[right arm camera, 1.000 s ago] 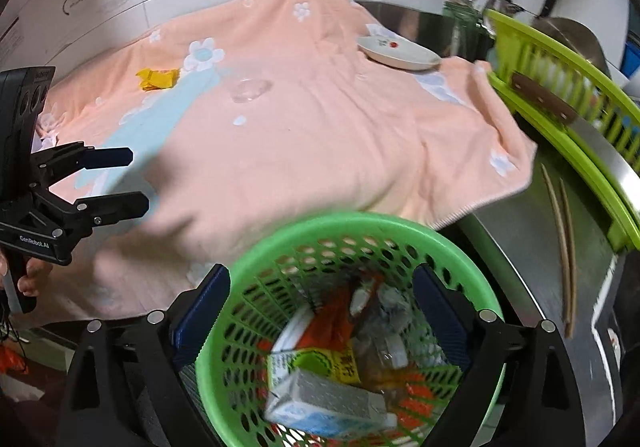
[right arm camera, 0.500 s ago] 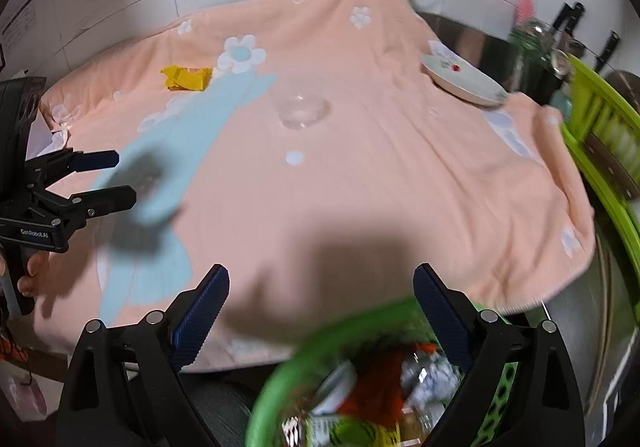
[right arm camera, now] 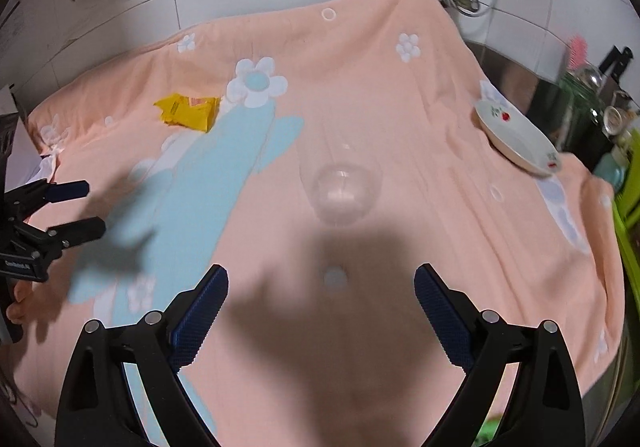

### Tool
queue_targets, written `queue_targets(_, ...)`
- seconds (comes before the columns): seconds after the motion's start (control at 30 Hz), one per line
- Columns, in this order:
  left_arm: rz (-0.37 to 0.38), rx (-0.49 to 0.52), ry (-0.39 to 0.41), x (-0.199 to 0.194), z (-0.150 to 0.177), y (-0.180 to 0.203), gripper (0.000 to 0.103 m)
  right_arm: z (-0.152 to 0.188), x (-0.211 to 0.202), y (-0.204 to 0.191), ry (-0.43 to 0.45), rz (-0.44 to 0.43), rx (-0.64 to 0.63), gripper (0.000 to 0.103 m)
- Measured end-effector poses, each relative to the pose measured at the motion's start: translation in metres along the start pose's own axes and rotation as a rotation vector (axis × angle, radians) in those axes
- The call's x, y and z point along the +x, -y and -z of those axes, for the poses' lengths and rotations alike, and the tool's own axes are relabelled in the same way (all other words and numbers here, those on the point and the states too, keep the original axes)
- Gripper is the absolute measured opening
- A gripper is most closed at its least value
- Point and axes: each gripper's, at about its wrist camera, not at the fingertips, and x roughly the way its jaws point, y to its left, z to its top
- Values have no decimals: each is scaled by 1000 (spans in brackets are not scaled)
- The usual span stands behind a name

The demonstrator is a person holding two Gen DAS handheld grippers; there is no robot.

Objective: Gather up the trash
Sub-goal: 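Move both tools back over the yellow wrapper and clear cup on the towel, then grasp the yellow wrapper with the left tool while the right tool grasps the clear cup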

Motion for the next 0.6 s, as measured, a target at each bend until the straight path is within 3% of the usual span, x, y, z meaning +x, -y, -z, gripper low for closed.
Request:
queue_targets(0.27,-67,-72,13,19,-34,-41,97,-27,34,-1,-20,26,-24,91)
queue_targets(0.6,-109,-124,7,49,-74,-66,98,-43,70,18,-54,23,45,91)
